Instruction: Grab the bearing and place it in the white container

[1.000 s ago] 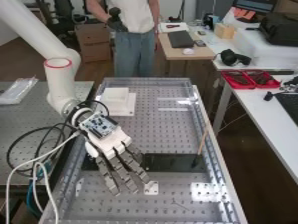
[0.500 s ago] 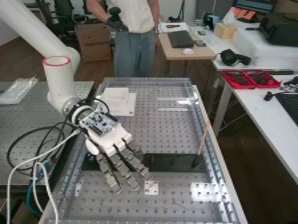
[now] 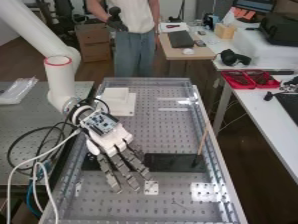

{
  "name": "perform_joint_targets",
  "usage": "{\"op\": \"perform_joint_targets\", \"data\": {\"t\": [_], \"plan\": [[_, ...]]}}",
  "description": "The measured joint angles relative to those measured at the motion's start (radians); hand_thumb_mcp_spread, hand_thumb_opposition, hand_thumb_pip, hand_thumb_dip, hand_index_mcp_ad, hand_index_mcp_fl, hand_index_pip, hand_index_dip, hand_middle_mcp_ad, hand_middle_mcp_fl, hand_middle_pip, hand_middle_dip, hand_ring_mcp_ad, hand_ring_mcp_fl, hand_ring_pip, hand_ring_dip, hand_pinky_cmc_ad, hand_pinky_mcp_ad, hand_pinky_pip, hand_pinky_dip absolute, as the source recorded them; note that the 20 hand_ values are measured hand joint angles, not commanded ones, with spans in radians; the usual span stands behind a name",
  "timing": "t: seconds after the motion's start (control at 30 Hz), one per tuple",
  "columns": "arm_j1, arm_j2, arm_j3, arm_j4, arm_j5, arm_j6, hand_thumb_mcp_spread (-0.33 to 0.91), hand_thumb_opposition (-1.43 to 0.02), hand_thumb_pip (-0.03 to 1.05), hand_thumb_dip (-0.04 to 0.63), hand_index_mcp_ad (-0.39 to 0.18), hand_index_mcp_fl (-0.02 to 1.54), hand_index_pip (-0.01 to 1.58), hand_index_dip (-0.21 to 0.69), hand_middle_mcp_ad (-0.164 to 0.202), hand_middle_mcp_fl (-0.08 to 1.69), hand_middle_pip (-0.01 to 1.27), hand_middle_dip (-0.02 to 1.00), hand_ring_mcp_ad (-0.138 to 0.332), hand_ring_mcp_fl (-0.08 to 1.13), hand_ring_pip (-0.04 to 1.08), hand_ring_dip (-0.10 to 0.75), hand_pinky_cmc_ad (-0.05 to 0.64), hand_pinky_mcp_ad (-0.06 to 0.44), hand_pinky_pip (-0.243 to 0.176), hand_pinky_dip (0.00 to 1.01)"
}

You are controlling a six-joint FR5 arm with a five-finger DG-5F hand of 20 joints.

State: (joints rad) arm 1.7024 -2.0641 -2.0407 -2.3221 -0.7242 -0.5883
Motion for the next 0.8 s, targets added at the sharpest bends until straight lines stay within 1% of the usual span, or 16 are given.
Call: {"op": "perform_joint_targets", "data": {"t": [0.8], "plan": [[0.003, -0.008, -0.004, 0.009, 0.012, -0.007, 0.35, -0.83, 0.72, 0.298, -0.072, 0.05, 1.38, 0.236, 0.072, 0.02, 0.13, 0.2, 0.143, 0.0, 0.09, 0.087, 0.389, 0.295, -0.075, 0.3]]}}
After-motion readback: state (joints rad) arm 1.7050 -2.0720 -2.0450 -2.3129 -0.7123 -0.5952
